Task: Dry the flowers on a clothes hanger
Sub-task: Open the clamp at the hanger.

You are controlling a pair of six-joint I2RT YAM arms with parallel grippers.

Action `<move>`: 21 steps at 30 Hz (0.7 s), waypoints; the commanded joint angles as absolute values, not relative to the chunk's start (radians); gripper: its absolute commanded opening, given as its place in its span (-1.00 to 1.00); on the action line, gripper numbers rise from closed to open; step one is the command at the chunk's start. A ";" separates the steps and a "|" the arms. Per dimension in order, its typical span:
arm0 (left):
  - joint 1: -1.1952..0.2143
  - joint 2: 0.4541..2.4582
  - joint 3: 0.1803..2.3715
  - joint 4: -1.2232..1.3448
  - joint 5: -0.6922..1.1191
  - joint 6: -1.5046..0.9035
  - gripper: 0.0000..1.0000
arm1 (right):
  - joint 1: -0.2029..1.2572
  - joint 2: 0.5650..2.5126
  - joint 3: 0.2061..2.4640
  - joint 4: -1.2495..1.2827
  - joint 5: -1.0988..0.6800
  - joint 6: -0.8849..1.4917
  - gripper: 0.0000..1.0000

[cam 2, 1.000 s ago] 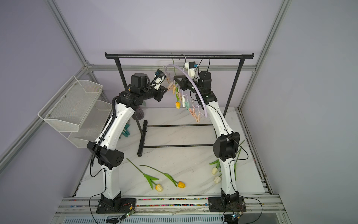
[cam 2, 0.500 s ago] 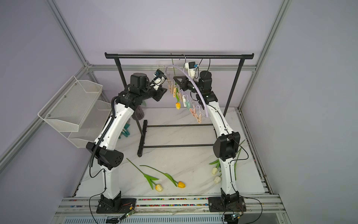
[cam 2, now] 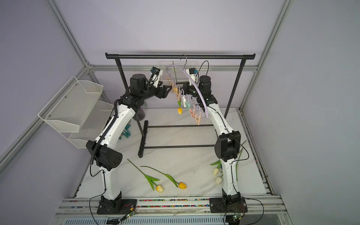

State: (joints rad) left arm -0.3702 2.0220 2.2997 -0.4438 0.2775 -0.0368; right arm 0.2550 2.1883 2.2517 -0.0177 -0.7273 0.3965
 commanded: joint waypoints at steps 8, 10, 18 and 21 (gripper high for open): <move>-0.321 2.072 2.314 -0.266 0.416 -0.184 0.49 | 0.241 2.149 2.264 -0.025 -0.673 0.375 -1.00; -0.319 2.089 2.337 -0.274 0.437 -0.179 0.47 | 0.240 2.168 2.287 -0.030 -0.676 0.379 -1.00; -0.318 2.146 2.394 -0.279 0.482 -0.170 0.45 | 0.241 2.210 2.320 -0.014 -0.711 0.403 -1.00; -0.318 2.164 2.410 -0.273 0.492 -0.176 0.46 | 0.240 2.218 2.321 -0.005 -0.725 0.411 -1.00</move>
State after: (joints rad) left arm -0.3229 2.1590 2.3642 -0.3122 0.4583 -0.1654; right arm 0.2455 2.1887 2.3013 -0.0231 -0.7021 0.3923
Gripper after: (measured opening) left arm 0.729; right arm 0.052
